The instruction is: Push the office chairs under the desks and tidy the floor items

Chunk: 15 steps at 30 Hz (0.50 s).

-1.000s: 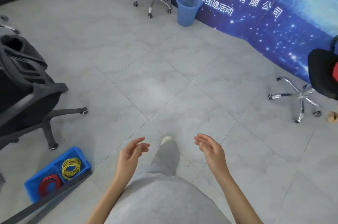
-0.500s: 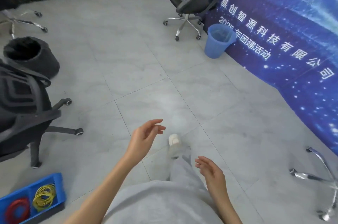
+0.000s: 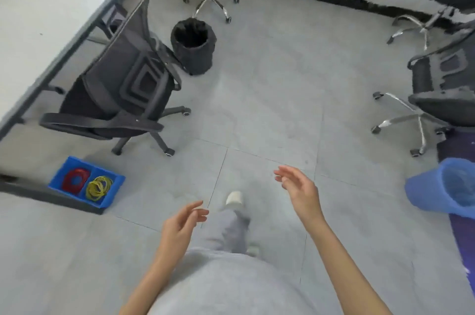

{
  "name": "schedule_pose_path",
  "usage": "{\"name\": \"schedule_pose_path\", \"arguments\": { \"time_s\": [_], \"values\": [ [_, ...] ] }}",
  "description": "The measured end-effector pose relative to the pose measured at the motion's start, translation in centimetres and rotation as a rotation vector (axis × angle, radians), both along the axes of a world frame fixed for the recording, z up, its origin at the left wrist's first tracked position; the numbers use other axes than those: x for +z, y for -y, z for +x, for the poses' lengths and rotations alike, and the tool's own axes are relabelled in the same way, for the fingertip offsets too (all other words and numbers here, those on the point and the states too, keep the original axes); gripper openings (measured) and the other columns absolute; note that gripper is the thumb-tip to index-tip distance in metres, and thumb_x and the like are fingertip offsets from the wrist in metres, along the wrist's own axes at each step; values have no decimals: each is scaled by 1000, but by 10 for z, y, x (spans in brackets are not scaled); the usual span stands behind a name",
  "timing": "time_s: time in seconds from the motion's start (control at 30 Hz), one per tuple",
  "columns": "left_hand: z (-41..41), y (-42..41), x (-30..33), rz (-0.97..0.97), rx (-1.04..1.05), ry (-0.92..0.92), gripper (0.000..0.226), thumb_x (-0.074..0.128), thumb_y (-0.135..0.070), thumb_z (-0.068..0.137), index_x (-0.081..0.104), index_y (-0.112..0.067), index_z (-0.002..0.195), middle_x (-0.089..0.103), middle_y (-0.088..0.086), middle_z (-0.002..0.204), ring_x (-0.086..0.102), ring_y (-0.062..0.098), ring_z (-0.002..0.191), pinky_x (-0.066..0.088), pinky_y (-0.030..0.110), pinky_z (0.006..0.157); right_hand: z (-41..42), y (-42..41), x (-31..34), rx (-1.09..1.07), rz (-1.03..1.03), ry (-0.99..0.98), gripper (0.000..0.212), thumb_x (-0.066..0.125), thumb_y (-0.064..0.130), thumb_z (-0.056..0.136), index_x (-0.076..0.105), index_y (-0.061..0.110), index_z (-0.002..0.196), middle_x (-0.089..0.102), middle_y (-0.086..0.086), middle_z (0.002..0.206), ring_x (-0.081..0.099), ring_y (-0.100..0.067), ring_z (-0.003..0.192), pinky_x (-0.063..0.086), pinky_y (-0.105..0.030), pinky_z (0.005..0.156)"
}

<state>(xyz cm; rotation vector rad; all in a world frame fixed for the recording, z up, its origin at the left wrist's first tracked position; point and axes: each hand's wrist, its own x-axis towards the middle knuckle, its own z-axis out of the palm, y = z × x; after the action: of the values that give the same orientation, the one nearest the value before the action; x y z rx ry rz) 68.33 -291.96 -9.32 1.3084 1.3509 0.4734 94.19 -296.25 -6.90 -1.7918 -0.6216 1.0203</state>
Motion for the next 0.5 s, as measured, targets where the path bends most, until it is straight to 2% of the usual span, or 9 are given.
{"name": "schedule_pose_path", "arguments": {
  "time_s": [0.13, 0.33, 0.5],
  "values": [
    [44, -57, -10, 19, 144, 19, 30, 43, -5, 95, 60, -30, 100, 72, -19, 87, 68, 4, 77, 49, 13, 72, 34, -72, -21, 111, -26, -5, 34, 48, -2, 90, 63, 28, 94, 69, 6, 98, 67, -5, 88, 49, -22, 83],
    [105, -185, 4, 121, 231, 68, 30, 44, -4, 94, 60, -29, 98, 71, -24, 80, 67, 2, 75, 49, 11, 71, 72, -156, -34, 235, -128, -21, 31, 48, -4, 89, 64, 21, 98, 70, 4, 96, 67, -3, 84, 47, -23, 80],
    [134, -265, 25, 179, 288, 83, 24, 46, -5, 93, 61, -19, 105, 71, -20, 80, 67, 6, 79, 48, 12, 74, 105, -232, -27, 402, -187, 19, 32, 49, -4, 88, 63, 24, 93, 73, 14, 84, 68, -3, 81, 49, -19, 74]
  ]
}}
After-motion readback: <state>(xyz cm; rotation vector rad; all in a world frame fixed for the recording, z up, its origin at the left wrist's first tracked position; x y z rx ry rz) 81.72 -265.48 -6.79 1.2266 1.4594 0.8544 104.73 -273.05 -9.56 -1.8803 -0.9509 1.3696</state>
